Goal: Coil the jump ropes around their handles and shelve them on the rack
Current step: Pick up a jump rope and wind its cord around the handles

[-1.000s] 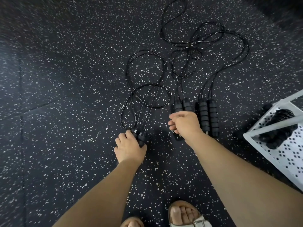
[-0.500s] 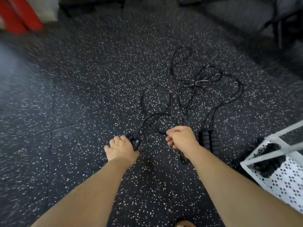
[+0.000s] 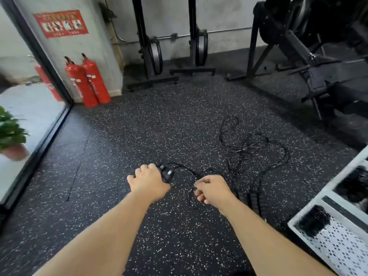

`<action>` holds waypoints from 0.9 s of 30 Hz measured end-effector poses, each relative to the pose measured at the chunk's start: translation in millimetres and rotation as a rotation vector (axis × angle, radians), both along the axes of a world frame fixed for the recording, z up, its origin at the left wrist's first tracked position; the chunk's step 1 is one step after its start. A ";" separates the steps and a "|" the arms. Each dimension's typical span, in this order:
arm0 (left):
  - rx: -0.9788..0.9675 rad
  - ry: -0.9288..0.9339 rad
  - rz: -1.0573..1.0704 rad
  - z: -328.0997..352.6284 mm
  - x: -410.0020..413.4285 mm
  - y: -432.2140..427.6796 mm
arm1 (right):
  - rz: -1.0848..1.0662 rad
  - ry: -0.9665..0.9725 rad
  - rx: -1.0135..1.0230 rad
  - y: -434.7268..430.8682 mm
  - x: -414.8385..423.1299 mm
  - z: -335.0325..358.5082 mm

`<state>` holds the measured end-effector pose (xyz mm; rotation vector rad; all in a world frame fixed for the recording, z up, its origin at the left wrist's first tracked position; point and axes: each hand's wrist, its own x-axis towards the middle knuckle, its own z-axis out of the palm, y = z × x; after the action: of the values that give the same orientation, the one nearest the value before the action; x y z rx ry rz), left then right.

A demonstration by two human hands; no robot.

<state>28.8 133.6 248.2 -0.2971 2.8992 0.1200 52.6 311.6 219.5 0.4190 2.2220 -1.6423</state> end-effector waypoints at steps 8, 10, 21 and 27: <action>-0.028 0.041 -0.121 93.3 56.2 -24.4 | -0.009 0.159 0.136 -10.5 34.6 61.1; -0.042 0.030 -0.150 114.4 67.0 -31.4 | 0.053 0.207 0.258 -15.4 39.9 72.6; 0.525 -0.079 -0.109 213.2 97.6 -73.6 | 0.210 0.301 0.280 -66.8 48.6 99.2; 0.878 0.028 0.149 234.5 92.6 -88.9 | 0.243 0.283 0.365 -52.4 51.6 87.8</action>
<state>121.3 44.7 482.7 -0.3333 2.5259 1.3550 104.3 259.2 307.3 -0.0032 2.6685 -1.2356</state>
